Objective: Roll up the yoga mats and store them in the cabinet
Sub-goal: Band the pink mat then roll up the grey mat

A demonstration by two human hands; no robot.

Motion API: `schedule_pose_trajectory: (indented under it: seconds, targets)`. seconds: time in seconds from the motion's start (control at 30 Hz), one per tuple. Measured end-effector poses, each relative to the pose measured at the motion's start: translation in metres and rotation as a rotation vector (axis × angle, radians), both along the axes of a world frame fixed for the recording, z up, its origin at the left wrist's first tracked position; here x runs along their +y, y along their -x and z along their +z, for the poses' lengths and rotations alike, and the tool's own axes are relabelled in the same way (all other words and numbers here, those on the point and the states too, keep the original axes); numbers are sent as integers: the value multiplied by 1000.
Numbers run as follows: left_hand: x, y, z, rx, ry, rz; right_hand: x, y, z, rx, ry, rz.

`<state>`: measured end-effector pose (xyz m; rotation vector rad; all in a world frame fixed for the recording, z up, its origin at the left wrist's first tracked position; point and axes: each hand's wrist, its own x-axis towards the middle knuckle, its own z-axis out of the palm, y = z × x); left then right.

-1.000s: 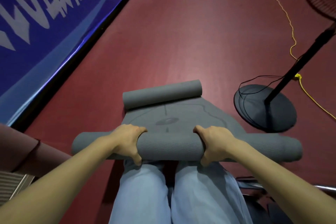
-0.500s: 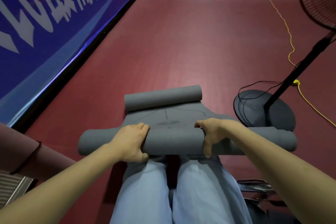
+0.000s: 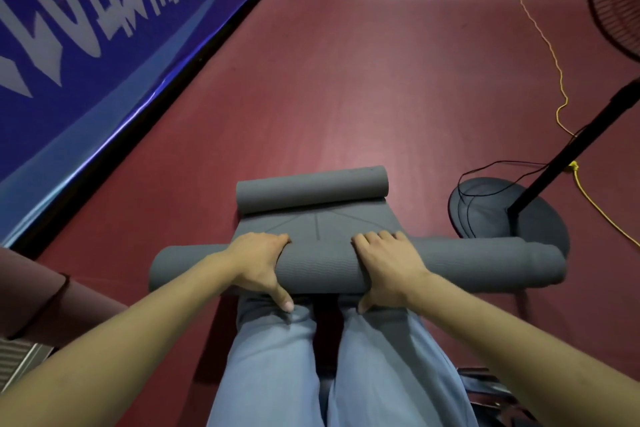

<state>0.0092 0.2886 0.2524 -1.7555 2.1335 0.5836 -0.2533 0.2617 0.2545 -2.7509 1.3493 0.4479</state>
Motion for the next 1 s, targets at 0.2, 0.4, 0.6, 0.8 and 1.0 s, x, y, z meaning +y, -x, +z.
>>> schedule_pose_trajectory:
  seconds: [0.2,0.4,0.6,0.8,1.0]
  targets:
    - [3,-6,-13,44,114,47,-24,-7,4,-19,-114,-26]
    - [8,-16,-26,29,202,50,-67,-22,19,20,-425,-91]
    - [-21,-24,-30,7,78,39,-71,-34,15,68,-323,-5]
    - [-56,-32,-35,80,-97,76,-59,-43,-20,53,-45,80]
    - [-76,-30,-50,152,21,96,-108,-40,-14,53,-236,28]
